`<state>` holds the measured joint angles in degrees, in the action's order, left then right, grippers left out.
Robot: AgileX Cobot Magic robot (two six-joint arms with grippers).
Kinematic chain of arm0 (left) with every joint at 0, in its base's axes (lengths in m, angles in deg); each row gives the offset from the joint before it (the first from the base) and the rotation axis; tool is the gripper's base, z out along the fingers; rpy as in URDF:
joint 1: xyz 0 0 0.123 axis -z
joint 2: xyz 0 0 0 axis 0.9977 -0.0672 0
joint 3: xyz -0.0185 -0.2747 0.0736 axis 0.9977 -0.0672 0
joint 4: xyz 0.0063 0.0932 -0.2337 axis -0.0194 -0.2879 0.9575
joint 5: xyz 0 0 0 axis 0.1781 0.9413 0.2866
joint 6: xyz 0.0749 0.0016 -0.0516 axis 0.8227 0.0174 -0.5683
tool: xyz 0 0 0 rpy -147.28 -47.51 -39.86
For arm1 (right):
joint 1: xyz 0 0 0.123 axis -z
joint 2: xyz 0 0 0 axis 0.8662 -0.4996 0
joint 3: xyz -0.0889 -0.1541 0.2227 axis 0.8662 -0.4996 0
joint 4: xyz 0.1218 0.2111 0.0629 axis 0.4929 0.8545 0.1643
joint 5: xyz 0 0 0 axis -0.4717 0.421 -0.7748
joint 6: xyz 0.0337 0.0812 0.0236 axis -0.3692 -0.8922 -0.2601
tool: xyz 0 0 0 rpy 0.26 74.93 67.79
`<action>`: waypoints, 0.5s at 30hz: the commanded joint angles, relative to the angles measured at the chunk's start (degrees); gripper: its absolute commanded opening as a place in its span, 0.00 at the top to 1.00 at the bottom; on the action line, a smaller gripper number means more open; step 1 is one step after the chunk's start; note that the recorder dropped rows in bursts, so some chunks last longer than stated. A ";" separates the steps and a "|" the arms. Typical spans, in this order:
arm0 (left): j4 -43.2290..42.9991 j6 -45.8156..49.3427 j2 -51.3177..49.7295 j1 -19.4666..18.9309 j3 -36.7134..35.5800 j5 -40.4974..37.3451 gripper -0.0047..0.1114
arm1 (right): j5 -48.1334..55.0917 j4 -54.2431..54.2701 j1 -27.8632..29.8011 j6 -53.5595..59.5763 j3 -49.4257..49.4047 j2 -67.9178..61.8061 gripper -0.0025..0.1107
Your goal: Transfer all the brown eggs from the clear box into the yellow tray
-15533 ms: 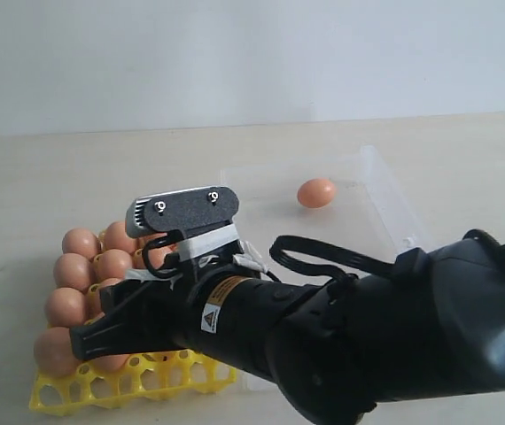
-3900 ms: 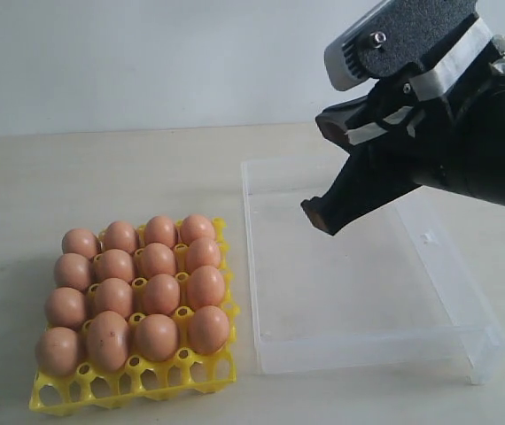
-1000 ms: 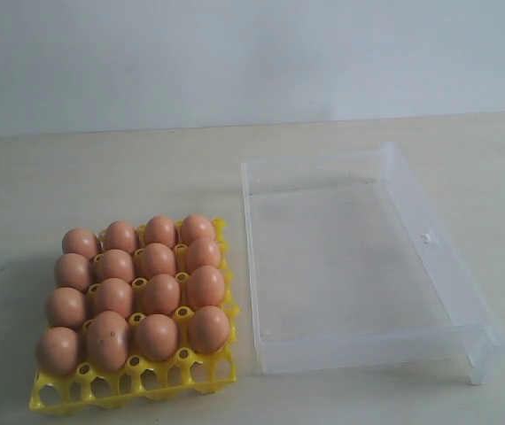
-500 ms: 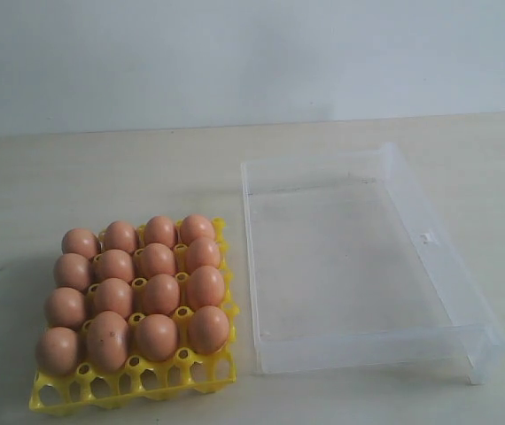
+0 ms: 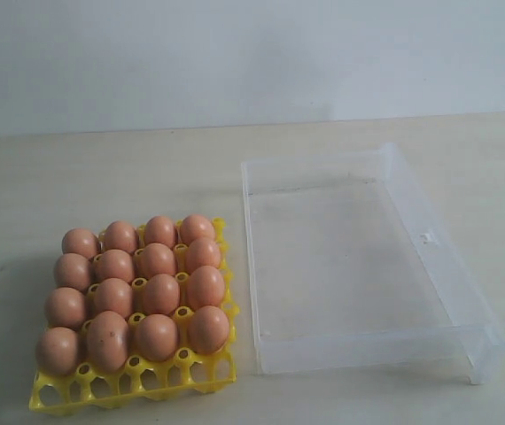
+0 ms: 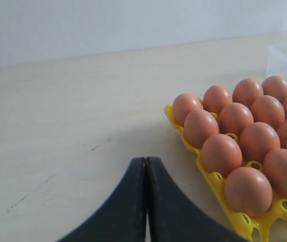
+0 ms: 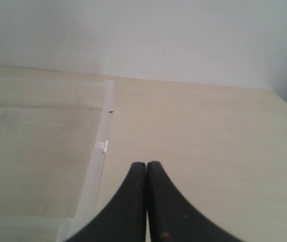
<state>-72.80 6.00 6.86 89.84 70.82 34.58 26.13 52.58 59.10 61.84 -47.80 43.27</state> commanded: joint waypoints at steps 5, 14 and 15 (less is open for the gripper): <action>0.16 -0.16 0.32 0.25 0.23 0.56 0.96 | 0.18 -4.43 0.26 -10.43 -0.26 0.33 0.98; 0.16 -0.16 0.32 0.25 0.23 0.56 0.96 | 0.18 -5.85 0.26 -9.70 -0.26 0.33 0.98; 0.16 -0.16 0.32 0.25 0.23 0.56 0.96 | 0.18 -5.85 0.26 -9.70 -0.26 0.33 0.98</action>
<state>-72.80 6.00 6.86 89.84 70.82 34.58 26.40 47.42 59.10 51.70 -47.80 43.27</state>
